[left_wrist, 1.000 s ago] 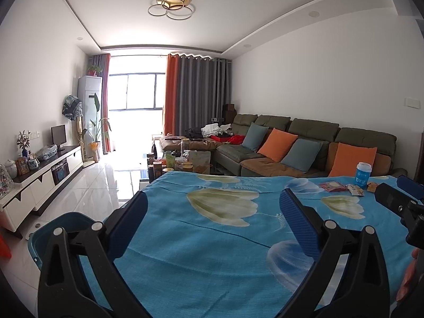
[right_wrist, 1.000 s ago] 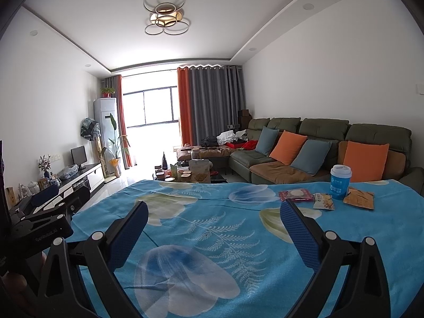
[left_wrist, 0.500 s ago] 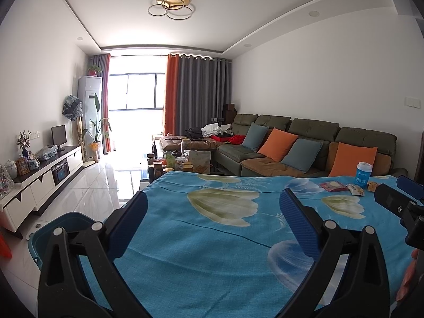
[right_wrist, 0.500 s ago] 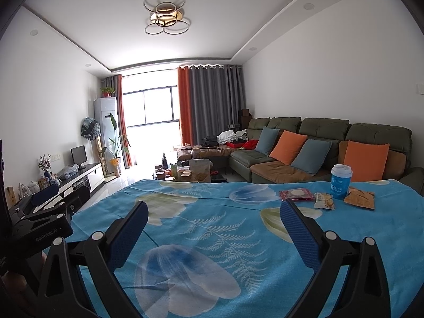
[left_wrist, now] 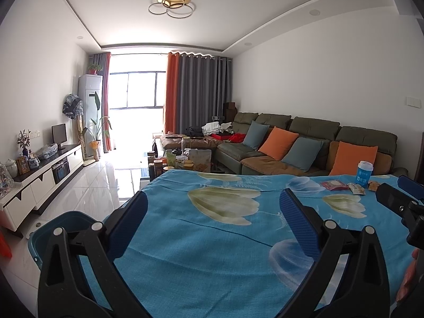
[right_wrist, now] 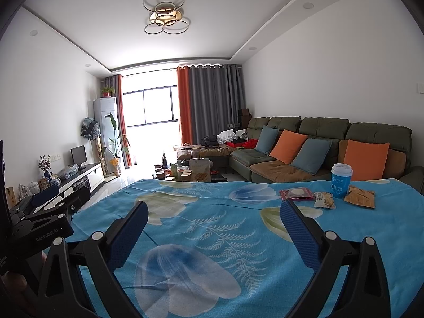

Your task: Collect trash

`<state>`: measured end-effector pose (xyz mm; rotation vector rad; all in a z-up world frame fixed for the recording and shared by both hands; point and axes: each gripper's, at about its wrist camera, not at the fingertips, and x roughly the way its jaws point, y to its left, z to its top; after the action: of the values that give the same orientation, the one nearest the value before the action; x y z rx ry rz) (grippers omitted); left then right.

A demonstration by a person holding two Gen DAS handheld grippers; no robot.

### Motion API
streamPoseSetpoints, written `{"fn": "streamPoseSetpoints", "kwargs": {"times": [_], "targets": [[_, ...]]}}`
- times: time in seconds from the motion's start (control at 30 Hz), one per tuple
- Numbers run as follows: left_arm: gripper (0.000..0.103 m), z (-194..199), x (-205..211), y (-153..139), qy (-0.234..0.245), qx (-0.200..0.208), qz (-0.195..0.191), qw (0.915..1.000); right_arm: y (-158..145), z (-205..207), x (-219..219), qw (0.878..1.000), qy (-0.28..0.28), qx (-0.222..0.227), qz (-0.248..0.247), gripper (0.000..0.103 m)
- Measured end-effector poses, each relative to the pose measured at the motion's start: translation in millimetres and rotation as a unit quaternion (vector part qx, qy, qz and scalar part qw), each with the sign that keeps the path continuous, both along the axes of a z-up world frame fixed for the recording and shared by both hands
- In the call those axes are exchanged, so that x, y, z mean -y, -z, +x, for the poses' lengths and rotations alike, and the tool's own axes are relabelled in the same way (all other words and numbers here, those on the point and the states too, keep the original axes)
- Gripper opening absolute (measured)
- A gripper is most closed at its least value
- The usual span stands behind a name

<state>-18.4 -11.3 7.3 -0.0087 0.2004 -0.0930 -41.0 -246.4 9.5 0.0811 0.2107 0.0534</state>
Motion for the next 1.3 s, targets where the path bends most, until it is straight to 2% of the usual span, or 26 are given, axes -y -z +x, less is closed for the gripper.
{"fn": "streamPoseSetpoints", "kwargs": {"times": [1.3], "targets": [[0.098, 6.7, -0.1, 0.1, -0.002, -0.013, 0.002, 0.9999, 0.3, 0.0, 0.5, 1.000, 0.001, -0.001, 0.001, 0.096]]}}
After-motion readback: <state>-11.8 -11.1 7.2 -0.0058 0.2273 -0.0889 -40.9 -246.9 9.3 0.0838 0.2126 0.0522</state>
